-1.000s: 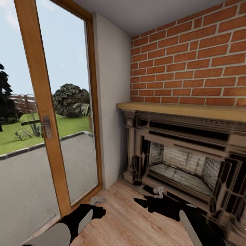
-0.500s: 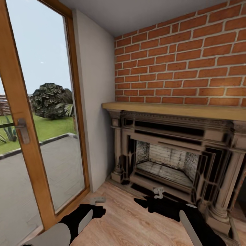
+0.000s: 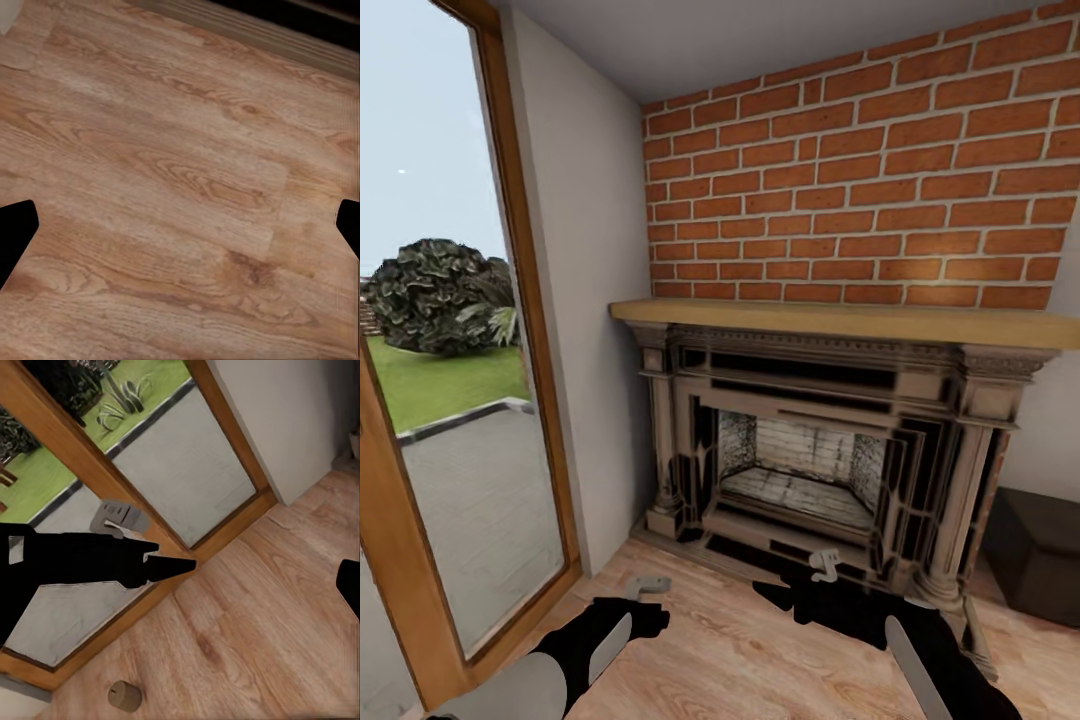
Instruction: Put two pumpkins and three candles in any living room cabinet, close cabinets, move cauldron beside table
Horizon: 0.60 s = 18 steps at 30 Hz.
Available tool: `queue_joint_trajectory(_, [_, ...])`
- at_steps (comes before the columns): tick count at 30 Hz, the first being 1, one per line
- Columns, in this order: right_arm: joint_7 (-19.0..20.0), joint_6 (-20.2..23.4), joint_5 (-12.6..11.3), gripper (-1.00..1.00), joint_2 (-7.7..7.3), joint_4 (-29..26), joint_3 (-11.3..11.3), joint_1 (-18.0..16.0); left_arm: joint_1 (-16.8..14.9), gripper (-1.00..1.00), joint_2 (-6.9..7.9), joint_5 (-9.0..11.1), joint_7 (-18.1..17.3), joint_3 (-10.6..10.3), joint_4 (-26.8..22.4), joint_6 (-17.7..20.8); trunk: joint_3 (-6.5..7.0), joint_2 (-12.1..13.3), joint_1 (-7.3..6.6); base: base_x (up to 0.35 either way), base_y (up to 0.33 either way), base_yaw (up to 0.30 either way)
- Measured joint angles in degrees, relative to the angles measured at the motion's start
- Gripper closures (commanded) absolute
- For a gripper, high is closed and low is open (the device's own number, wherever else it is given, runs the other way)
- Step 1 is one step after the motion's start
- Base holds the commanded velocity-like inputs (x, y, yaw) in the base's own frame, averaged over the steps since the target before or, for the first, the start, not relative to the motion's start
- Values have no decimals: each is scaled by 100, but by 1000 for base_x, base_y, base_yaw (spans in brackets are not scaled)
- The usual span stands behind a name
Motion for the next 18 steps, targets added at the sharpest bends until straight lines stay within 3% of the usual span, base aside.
queue_joint_trajectory(18, [4,-18,0,-100,0,14,0,0,-2,-100,-7,0,0,0,0,-2,0,0,0,0,0,-294])
